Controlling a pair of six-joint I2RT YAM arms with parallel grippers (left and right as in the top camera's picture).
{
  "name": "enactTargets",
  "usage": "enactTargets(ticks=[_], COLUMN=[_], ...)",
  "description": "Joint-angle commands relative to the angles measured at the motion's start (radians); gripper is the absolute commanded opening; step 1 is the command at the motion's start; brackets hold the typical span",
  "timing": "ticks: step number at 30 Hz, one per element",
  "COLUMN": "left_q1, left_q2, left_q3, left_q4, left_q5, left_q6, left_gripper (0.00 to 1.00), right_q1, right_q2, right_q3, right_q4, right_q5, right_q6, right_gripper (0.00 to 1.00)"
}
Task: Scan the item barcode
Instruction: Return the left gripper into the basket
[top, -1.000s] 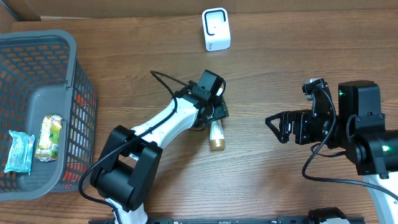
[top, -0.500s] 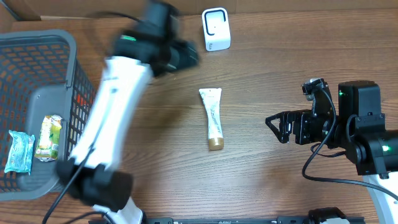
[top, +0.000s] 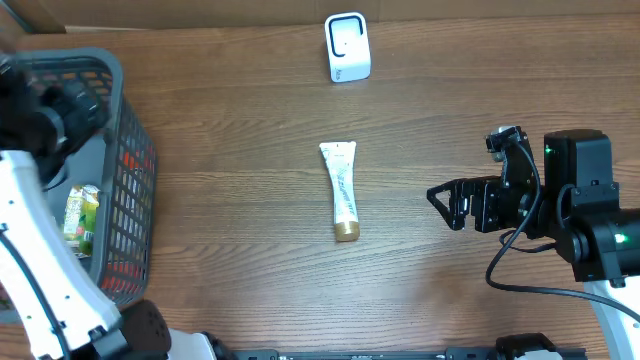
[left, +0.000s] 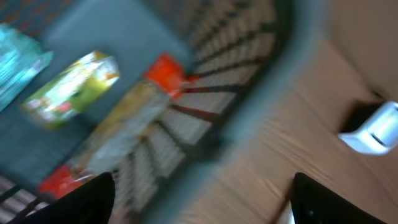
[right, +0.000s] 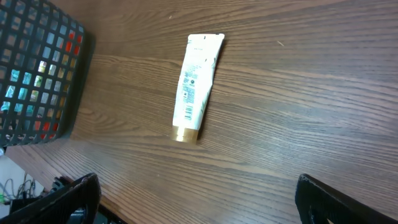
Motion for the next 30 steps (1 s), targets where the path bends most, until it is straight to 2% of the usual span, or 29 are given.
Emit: enactTargets(ticks=[1, 7, 15, 30], left_q1=[0.11, 0.231, 0.222, 0.214], left_q2=[0.007, 0.008, 0.018, 0.036], left_q3=[-0.115, -0.361, -0.651, -1.027], left_q4=[0.039, 0.233, 0.507, 0.863], left_q5=[0.076, 0.13, 0.165, 0.073], left_q6=[0.088, 0.172, 0.38, 0.384], left_gripper=[0.81, 0.82, 0.87, 0.87], right_q1=[0.004, 0.004, 0.004, 0.004], right_q2=[-0.007, -0.007, -0.007, -0.007], right_q3=[0.024, 0.024, 0.024, 0.024], right_q4=[0.006, 0.006, 0.006, 0.006], right_q5=[0.003, 0.003, 0.003, 0.003], right_q6=[-0.008, -0.008, -0.008, -0.008], right_gripper=[1.0, 1.0, 1.0, 1.0])
